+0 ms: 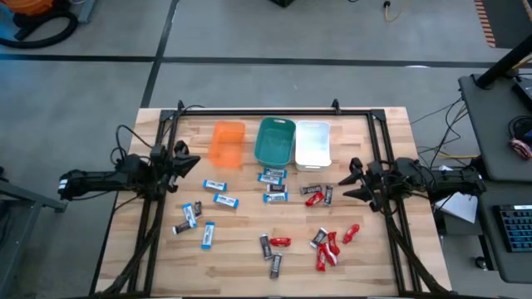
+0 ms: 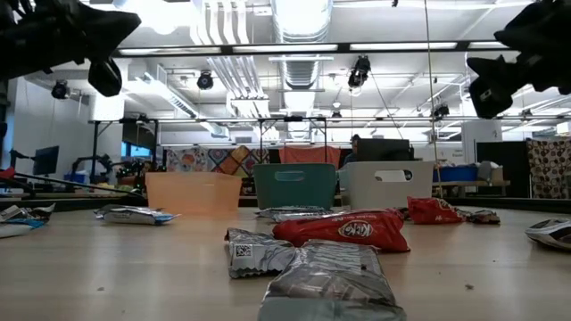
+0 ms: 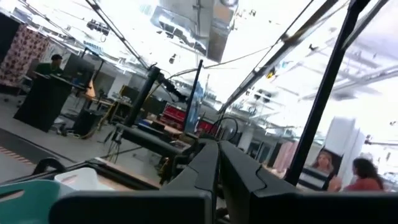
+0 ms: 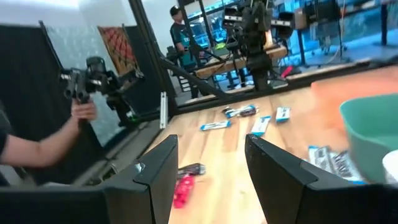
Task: Organize candy in baskets
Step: Put the white chocolate into the orange bin
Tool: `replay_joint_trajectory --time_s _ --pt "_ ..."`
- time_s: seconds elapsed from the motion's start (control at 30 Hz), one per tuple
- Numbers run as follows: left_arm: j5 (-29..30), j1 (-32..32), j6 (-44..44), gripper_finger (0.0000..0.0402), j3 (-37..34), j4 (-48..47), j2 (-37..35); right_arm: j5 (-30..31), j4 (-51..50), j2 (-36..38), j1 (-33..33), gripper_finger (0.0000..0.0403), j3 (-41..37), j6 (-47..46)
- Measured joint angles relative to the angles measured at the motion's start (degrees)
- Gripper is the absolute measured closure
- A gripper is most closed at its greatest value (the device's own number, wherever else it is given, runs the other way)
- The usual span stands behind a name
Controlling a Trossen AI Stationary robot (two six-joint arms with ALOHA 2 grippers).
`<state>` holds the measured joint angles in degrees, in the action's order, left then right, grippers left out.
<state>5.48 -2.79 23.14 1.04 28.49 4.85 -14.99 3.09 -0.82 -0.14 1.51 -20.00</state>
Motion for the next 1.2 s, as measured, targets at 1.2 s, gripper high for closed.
replay_joint_trajectory --time_s 1.2 --pt "-11.02 14.83 1.97 0.0402 11.12 7.47 38.39 9.17 0.07 -0.55 -0.02 0.0225 -0.01 -1.44"
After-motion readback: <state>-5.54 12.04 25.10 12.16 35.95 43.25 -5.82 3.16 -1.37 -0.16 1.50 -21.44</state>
